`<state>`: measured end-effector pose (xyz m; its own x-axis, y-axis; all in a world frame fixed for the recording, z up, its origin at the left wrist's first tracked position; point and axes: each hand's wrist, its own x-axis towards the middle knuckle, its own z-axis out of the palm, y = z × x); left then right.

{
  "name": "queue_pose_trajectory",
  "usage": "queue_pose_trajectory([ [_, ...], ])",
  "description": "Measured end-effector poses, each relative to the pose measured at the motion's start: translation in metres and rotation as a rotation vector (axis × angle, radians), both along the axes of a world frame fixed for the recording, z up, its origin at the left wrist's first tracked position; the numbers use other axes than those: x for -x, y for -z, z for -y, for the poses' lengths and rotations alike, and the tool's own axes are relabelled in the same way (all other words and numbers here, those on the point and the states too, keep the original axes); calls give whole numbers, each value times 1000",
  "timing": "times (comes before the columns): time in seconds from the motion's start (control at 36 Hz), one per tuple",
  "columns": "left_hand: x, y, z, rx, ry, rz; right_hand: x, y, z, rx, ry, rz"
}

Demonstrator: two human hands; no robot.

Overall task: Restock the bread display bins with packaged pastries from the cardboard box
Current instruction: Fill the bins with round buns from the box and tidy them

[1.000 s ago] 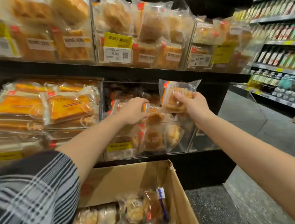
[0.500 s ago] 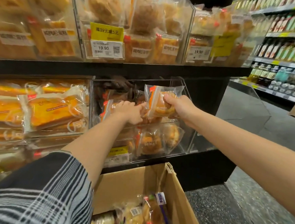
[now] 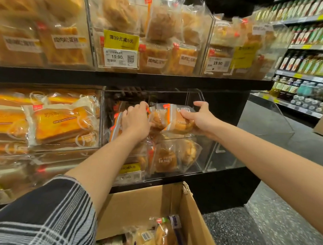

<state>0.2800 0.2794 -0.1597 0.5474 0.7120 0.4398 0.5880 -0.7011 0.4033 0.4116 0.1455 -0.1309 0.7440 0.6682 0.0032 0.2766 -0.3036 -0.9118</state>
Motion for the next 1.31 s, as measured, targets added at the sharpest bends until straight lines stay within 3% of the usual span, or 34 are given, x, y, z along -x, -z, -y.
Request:
queue_pose_trajectory([
  [0.17,-3,5,-9,51,34,-14,7,-7,-15,341,-243,39],
  [0.39,-11,5,-14,-35,95,-467,10,3,-29,465,-248,218],
  [0.56,-5,-3,-14,173,148,-344,21,22,-31,475,-208,366],
  [0.67,-9,2,-12,41,112,-459,30,18,-25,617,-239,444],
  [0.78,-9,4,-9,46,120,-536,33,-5,-23,775,-322,573],
  [0.92,-12,0,-6,30,111,-662,38,10,-44,470,-271,699],
  [1.0,-14,2,-7,42,116,-669,36,32,-56,543,-316,698],
  [1.17,-14,4,-12,83,115,-452,41,25,-56,595,-331,663],
  [1.31,1,0,-10,315,78,349,48,29,-48,512,-250,827],
])
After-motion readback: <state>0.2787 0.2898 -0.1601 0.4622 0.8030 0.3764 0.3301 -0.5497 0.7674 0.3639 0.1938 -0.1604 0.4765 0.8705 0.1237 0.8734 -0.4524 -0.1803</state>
